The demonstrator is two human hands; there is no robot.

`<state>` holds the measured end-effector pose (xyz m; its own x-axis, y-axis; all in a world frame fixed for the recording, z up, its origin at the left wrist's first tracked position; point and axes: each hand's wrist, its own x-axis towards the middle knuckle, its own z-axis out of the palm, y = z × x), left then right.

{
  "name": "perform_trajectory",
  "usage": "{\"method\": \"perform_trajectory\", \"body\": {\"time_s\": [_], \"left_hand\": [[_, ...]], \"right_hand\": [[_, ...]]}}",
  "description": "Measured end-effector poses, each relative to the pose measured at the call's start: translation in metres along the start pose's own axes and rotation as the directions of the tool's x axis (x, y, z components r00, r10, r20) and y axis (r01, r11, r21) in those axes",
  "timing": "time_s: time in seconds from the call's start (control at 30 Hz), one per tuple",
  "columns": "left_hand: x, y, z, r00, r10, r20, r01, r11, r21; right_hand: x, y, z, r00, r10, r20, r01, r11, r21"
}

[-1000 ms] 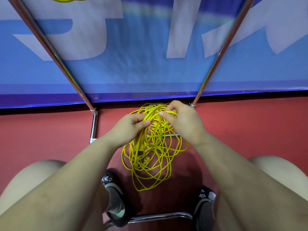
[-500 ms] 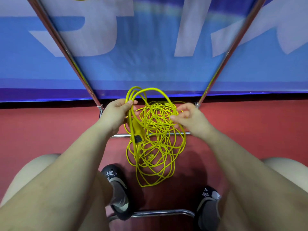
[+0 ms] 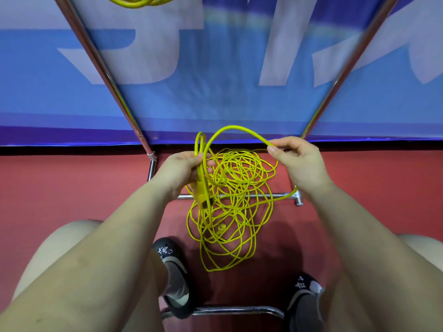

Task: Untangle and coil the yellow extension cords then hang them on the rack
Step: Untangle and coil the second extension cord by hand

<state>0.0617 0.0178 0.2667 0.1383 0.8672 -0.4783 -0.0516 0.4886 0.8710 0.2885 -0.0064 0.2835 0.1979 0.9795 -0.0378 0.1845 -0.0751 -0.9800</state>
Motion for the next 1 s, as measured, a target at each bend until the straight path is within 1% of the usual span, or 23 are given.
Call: {"method": "perform_trajectory", "body": {"time_s": [0.1, 0.2, 0.23, 0.3, 0.37, 0.43, 0.53, 0.6, 0.67, 0.7, 0.73, 0.87, 0.93, 1.0], "left_hand": [[0.000, 0.001, -0.001, 1.000, -0.003, -0.004, 0.003, 0.999, -0.044], [0.002, 0.002, -0.003, 1.000, -0.001, 0.000, 0.001, 0.998, -0.061], [0.002, 0.002, -0.003, 1.000, 0.004, 0.008, -0.003, 0.999, -0.048], [0.001, 0.002, -0.001, 0.999, 0.015, 0.036, -0.015, 1.000, -0.002], [0.000, 0.000, 0.003, 0.997, 0.013, 0.081, -0.019, 0.997, 0.079], [-0.001, -0.003, 0.007, 0.991, 0.005, 0.135, -0.027, 0.987, 0.159], [-0.004, -0.007, 0.013, 0.979, 0.017, 0.201, -0.069, 0.964, 0.255], [-0.005, -0.008, 0.018, 0.971, 0.035, 0.237, -0.104, 0.952, 0.288], [-0.007, -0.008, 0.023, 0.964, 0.039, 0.264, -0.113, 0.956, 0.270], [-0.008, -0.007, 0.026, 0.961, 0.038, 0.274, -0.111, 0.961, 0.254], [-0.008, -0.007, 0.028, 0.959, 0.035, 0.281, -0.108, 0.962, 0.251], [-0.008, -0.014, 0.033, 0.957, 0.007, 0.290, -0.113, 0.930, 0.351], [-0.007, -0.017, 0.031, 0.955, 0.008, 0.295, -0.128, 0.912, 0.389], [-0.005, -0.014, 0.030, 0.963, 0.048, 0.266, -0.159, 0.895, 0.416]], "right_hand": [[0.003, -0.002, -0.007, 0.996, -0.029, 0.089, 0.041, 0.991, -0.131], [0.007, 0.000, -0.013, 0.974, -0.074, 0.214, 0.145, 0.930, -0.336], [0.006, 0.001, -0.013, 0.961, -0.078, 0.267, 0.182, 0.902, -0.391], [0.004, 0.004, -0.010, 0.935, -0.072, 0.346, 0.232, 0.864, -0.447], [0.002, 0.009, -0.005, 0.922, -0.072, 0.382, 0.263, 0.839, -0.477], [0.001, 0.012, -0.001, 0.923, -0.081, 0.375, 0.276, 0.819, -0.503], [0.001, 0.013, 0.005, 0.945, -0.100, 0.311, 0.261, 0.803, -0.536], [0.001, 0.011, 0.009, 0.971, -0.104, 0.214, 0.210, 0.798, -0.565], [0.000, 0.007, 0.012, 0.989, -0.112, 0.096, 0.147, 0.802, -0.580], [-0.001, 0.005, 0.013, 0.991, -0.120, 0.065, 0.135, 0.802, -0.583], [-0.002, 0.004, 0.014, 0.990, -0.124, 0.063, 0.137, 0.798, -0.587], [-0.008, 0.008, 0.023, 0.975, -0.107, 0.193, 0.204, 0.768, -0.607], [-0.010, 0.011, 0.025, 0.974, -0.115, 0.197, 0.210, 0.792, -0.574], [-0.009, 0.011, 0.024, 0.975, -0.094, 0.202, 0.187, 0.838, -0.512]]}}
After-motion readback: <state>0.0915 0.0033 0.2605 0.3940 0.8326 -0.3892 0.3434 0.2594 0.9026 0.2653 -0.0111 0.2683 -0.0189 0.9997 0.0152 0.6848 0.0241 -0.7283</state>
